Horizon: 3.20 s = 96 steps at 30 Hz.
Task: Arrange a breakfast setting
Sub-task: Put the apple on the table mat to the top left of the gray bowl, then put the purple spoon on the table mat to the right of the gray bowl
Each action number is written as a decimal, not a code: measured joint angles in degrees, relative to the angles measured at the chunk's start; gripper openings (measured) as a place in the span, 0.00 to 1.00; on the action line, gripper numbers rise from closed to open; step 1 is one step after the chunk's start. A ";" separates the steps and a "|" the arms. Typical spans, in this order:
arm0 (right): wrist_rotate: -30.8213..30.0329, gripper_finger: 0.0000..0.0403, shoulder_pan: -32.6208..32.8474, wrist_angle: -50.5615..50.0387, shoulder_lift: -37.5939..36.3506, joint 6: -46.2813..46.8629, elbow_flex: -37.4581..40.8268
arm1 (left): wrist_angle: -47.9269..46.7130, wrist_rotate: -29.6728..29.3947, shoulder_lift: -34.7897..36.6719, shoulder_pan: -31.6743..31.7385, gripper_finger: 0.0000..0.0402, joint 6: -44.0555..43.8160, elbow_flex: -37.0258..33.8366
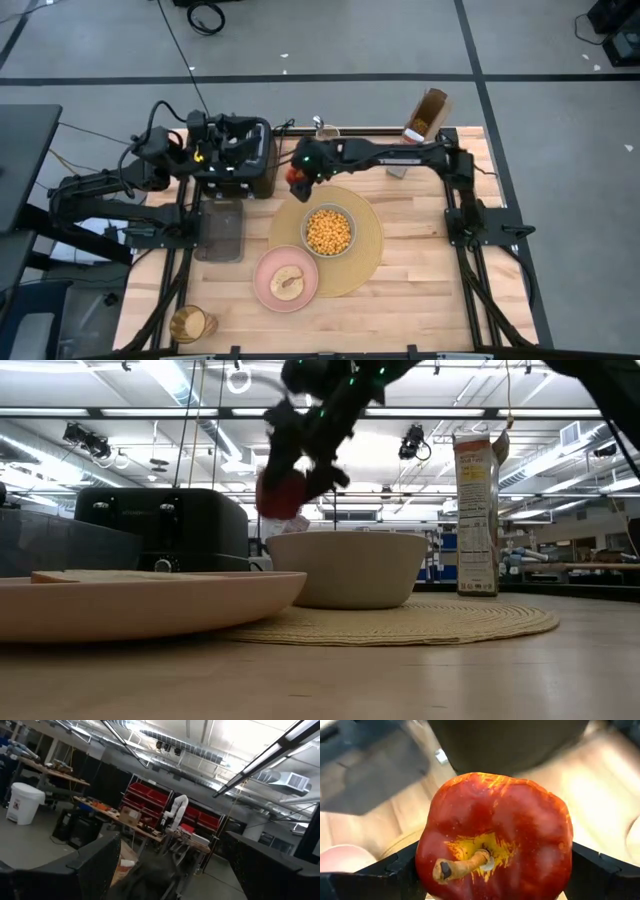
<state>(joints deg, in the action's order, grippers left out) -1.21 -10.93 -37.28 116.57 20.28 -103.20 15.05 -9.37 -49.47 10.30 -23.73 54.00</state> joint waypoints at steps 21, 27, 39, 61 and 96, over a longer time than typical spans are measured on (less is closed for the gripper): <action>5.84 0.88 -1.21 2.26 12.13 11.01 0.06 | -1.37 -0.02 0.00 -0.04 0.89 -2.64 0.00; 6.83 0.91 -1.25 2.84 12.75 9.72 0.04 | -1.68 -0.01 0.00 -0.06 0.89 -2.64 0.00; 9.18 0.99 -1.16 3.39 12.75 8.03 0.04 | -2.64 0.00 0.00 -0.06 0.89 -2.65 0.02; 9.07 0.98 -1.88 -0.96 8.21 8.02 0.09 | -4.71 0.01 0.00 -0.04 0.89 -2.68 0.07; -12.02 0.75 -15.39 11.10 -1.94 -15.63 0.50 | -4.63 -4.26 -0.02 -6.47 0.89 -2.98 0.07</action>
<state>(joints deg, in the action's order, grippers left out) -13.23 -26.33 -26.17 114.63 4.65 -102.69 10.41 -13.63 -49.50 3.83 -26.71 54.06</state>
